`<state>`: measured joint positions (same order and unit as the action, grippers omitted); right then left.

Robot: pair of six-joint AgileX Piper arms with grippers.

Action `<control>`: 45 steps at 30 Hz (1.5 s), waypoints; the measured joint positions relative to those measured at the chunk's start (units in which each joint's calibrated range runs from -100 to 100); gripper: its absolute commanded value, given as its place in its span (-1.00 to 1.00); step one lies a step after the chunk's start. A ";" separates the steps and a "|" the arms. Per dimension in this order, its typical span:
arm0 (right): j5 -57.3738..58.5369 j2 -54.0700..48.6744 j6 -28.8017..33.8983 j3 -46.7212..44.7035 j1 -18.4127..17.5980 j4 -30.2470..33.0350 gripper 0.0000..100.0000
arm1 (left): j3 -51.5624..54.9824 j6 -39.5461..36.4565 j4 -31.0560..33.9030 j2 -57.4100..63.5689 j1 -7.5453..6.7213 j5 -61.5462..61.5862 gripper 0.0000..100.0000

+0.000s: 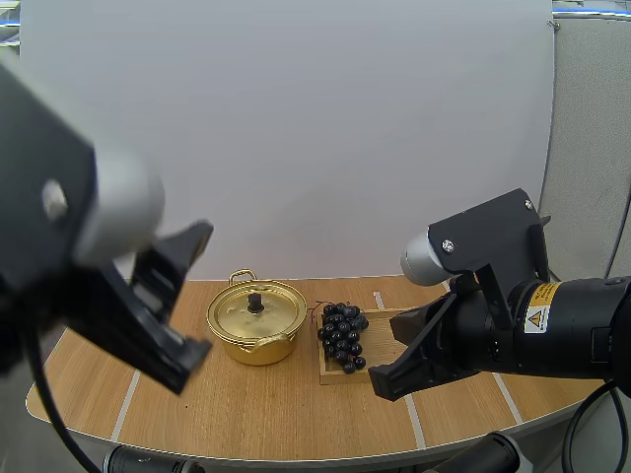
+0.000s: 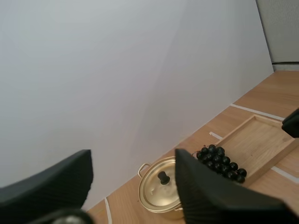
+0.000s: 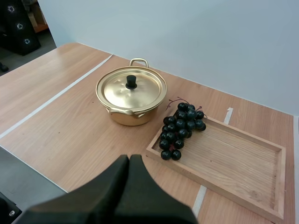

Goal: Open the pot, put the pineapple inside, and close it

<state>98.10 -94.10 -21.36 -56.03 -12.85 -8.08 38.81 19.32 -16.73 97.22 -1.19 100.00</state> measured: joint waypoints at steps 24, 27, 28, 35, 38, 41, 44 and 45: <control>-3.07 -5.44 0.00 0.00 5.62 -0.07 -1.00 | 18.68 -11.20 -0.57 2.40 0.00 -9.29 -1.00; -10.62 -5.55 0.00 -0.30 5.77 0.31 -1.00 | 22.50 -16.13 0.48 2.52 0.00 -28.48 -1.00; -13.51 -5.55 0.00 -0.89 5.77 0.74 -1.00 | 23.23 -16.51 0.79 2.52 0.00 -31.38 -1.00; -43.34 -5.55 0.00 -15.04 5.77 5.87 -1.00 | 36.46 -17.92 7.38 2.52 0.00 -67.11 -1.00; -54.74 -5.55 0.00 -20.72 5.77 8.08 -1.00 | 41.80 -17.92 7.55 2.52 0.00 -75.63 -1.00; -65.94 -5.55 0.00 -26.59 5.77 10.20 -1.00 | 46.67 -17.92 7.55 2.52 0.00 -81.13 -1.00; -72.43 -5.43 0.00 -30.92 5.77 10.68 -1.00 | 50.71 -17.92 7.55 2.52 0.00 -86.12 -1.00; -73.93 -5.43 0.00 -32.50 5.77 10.68 -1.00 | 51.97 -17.92 7.55 2.52 0.00 -87.60 -1.00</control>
<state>24.17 -99.53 -21.36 -88.53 -7.08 2.60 90.78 1.40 -9.17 99.74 -1.19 12.40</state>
